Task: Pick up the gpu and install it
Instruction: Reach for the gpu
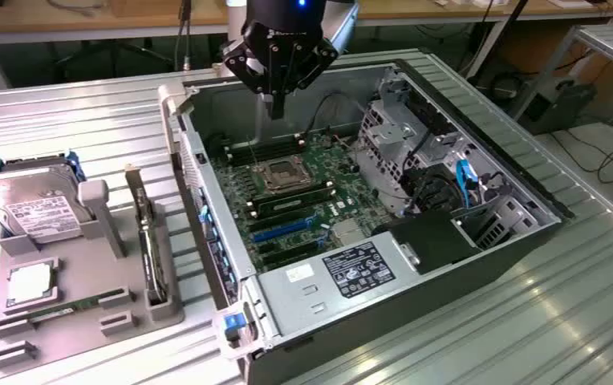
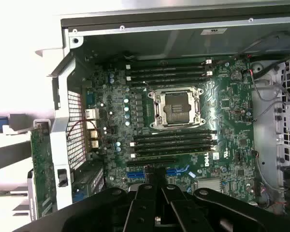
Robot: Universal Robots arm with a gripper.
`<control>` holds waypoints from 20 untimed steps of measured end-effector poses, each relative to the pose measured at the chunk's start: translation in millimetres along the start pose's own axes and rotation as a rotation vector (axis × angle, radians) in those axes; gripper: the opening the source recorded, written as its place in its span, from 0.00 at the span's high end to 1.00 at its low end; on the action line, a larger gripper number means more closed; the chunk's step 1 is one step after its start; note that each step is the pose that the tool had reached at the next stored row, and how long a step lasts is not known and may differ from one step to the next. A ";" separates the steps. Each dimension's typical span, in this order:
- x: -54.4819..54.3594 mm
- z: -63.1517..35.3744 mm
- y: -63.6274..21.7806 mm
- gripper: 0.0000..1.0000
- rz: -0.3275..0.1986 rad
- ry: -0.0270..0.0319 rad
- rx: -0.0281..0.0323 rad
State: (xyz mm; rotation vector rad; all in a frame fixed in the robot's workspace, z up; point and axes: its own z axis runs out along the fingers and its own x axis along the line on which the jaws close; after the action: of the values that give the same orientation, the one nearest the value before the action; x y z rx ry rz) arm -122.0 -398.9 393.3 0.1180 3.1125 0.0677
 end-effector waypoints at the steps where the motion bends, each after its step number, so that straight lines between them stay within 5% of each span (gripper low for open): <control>1: 0.0 0.0 0.0 0.89 0.000 0.0000 0.0000; 20: 3.1 0.1 -0.2 0.89 0.000 -0.0001 0.0000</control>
State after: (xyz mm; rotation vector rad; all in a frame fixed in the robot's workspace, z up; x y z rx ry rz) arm -125.1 -398.9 393.2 0.1179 3.1124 0.0677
